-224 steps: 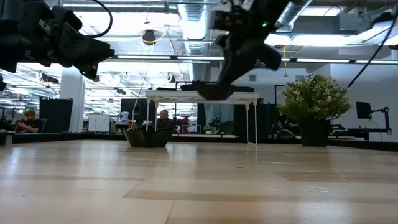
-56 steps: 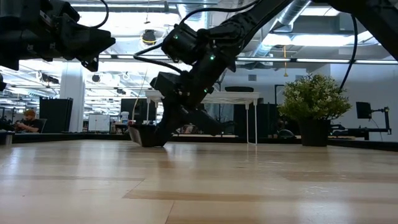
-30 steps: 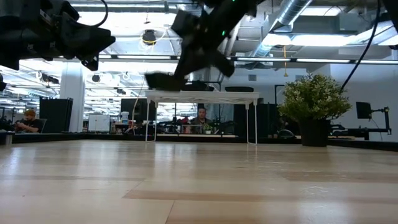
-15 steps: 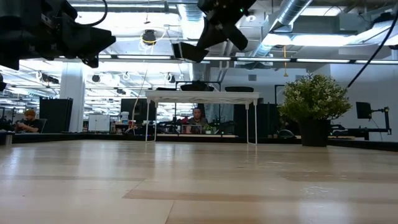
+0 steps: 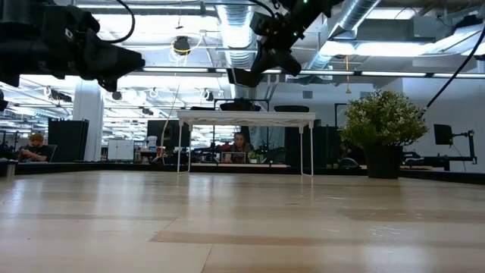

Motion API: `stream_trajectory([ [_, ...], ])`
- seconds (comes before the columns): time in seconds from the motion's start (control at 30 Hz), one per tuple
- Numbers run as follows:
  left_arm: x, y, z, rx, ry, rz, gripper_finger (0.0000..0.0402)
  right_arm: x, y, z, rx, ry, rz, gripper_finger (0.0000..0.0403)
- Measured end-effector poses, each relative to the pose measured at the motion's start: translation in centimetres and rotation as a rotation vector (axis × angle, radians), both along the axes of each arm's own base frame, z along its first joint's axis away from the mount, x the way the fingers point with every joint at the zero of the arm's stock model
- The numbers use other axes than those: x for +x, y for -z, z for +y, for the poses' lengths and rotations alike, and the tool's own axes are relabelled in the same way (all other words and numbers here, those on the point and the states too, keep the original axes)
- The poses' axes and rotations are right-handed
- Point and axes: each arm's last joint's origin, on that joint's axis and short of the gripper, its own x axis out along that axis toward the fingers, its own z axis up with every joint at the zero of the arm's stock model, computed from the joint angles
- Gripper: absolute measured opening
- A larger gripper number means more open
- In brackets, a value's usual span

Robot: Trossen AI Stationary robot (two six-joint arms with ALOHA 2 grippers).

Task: Pick & Place Mini shaped plates
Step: Stack the black distorted square plate on top of the black distorted square plate on the shelf

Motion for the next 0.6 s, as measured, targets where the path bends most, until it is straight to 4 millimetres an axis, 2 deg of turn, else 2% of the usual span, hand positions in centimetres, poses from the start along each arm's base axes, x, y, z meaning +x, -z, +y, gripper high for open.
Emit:
stream_trajectory([
  [0.2,0.0,0.0,0.3,-0.011,-0.105,-0.001,0.0095,-0.5,-0.2,-1.5,0.028,-0.026,-0.033,0.0],
  [0.43,-0.3,0.3,0.9,-0.039,-0.345,0.025,0.0095,-1.1,-0.4,-3.3,0.05,-0.097,-0.068,0.0],
  [0.6,-0.4,0.7,1.0,-0.036,-0.374,0.059,0.0095,-1.9,-0.3,-4.8,0.059,-0.144,-0.074,0.0],
])
